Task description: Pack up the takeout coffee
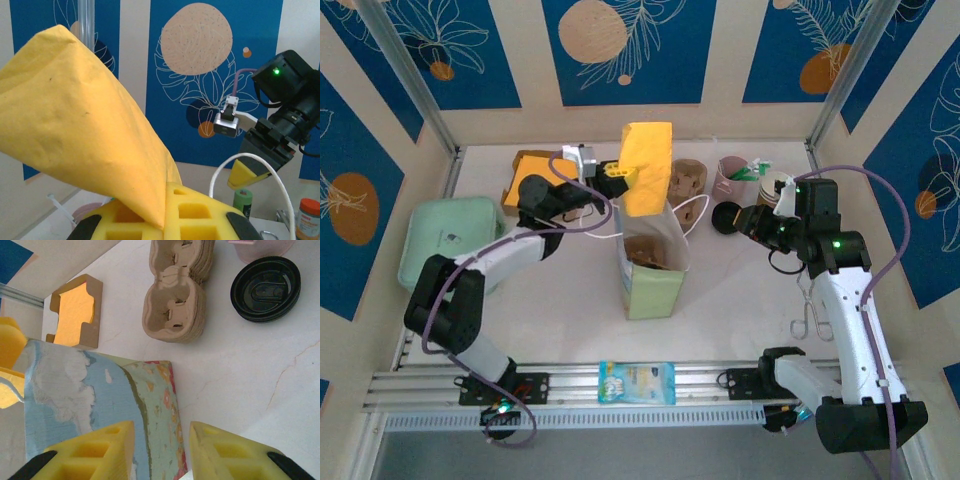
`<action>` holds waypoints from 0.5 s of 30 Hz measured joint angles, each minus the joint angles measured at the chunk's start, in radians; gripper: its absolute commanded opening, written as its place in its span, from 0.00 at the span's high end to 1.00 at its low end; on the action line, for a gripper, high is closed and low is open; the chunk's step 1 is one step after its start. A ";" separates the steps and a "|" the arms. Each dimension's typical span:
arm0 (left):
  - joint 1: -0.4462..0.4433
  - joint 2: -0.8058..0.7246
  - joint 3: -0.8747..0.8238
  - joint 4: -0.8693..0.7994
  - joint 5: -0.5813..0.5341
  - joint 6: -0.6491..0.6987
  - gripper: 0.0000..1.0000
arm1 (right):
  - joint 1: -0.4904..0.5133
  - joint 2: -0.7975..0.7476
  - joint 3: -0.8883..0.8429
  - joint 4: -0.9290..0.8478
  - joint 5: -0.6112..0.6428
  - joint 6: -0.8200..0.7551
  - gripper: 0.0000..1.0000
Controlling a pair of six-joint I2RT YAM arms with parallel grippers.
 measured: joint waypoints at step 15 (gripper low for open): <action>0.005 -0.122 -0.100 -0.062 -0.018 0.093 1.00 | 0.014 0.000 0.002 0.004 0.000 0.000 0.65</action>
